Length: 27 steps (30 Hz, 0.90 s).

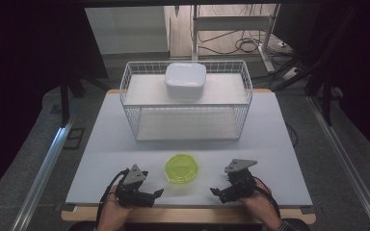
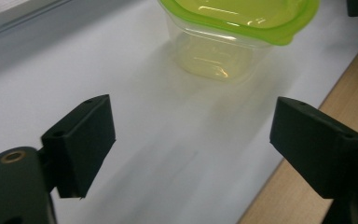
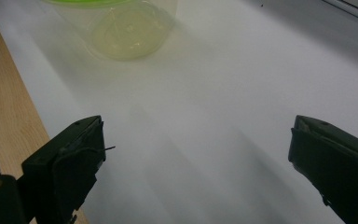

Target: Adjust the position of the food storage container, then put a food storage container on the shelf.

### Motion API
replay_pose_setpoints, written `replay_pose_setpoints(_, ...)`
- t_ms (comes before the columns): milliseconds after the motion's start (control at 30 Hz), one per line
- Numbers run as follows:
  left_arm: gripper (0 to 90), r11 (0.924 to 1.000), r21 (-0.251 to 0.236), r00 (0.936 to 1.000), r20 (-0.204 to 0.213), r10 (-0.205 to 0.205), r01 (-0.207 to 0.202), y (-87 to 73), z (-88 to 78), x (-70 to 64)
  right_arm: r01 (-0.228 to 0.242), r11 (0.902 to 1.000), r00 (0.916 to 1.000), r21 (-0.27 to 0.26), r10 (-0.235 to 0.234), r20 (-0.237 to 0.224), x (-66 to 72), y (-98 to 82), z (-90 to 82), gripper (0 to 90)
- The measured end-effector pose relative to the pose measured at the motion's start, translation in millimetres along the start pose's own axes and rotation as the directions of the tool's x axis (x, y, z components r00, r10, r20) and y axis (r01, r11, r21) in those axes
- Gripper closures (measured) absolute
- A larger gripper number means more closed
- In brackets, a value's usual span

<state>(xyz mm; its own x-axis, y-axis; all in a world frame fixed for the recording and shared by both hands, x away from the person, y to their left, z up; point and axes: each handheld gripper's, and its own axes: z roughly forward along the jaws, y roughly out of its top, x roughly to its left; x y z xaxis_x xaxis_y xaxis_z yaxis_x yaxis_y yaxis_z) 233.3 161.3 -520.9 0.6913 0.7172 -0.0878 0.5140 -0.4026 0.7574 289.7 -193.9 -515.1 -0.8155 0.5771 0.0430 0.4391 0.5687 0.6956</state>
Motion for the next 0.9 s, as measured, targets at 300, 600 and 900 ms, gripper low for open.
replay_pose_setpoints(300,7.6,0.9995,0.023,0.9997,-0.003,0.022,-0.022,-6.3,-0.3,-2.7,0.004,1.0,1.0,0.0,-0.004,0.0,0.0,0.0,0.3,3.9)
replay_pose_setpoints(600,4.6,0.9996,-0.003,0.9993,-0.023,0.029,-0.029,-7.8,-3.3,-1.5,-0.014,0.9995,0.9999,-0.027,0.014,0.004,-0.8,0.9,-1.6,3.1)
replay_pose_setpoints(900,4.5,0.9987,0.001,0.9975,-0.05,0.051,-0.051,-8.4,-3.0,-1.4,-0.058,0.9957,0.998,-0.072,0.06,0.018,-4.4,6.6,-6.3,2.2)
